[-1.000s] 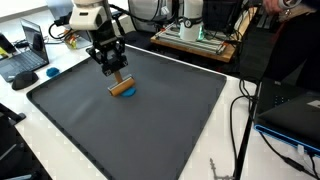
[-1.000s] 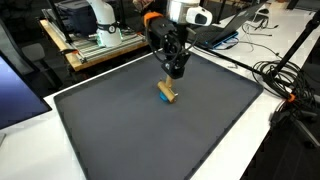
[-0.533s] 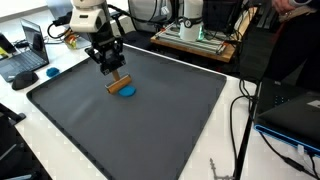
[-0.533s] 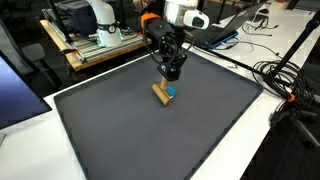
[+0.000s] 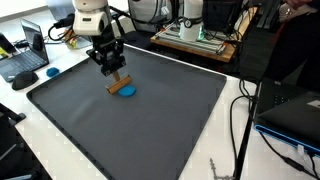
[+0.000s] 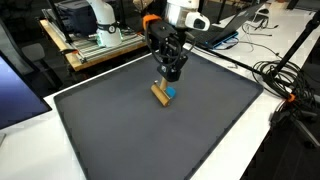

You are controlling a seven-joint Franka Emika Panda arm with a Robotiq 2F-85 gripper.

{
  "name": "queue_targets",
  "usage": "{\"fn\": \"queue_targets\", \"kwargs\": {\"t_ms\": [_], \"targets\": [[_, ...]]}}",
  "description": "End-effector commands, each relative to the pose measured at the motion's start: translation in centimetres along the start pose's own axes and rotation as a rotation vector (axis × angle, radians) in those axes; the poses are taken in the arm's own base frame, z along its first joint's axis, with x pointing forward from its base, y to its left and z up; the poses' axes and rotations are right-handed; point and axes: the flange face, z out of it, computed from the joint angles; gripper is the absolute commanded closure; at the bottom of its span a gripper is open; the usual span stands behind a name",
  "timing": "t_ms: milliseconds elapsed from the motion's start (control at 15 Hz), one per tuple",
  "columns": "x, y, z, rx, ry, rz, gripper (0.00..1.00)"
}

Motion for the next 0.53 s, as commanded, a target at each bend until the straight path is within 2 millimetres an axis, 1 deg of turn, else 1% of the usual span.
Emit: {"fn": "queue_targets", "kwargs": {"t_ms": [0, 467], "targets": [[2.0, -0.1, 0.5, 0.007, -0.003, -0.032, 0.79], [3.6, -0.5, -0.4, 0.001, 0.013, -0.068, 0.79]]}}
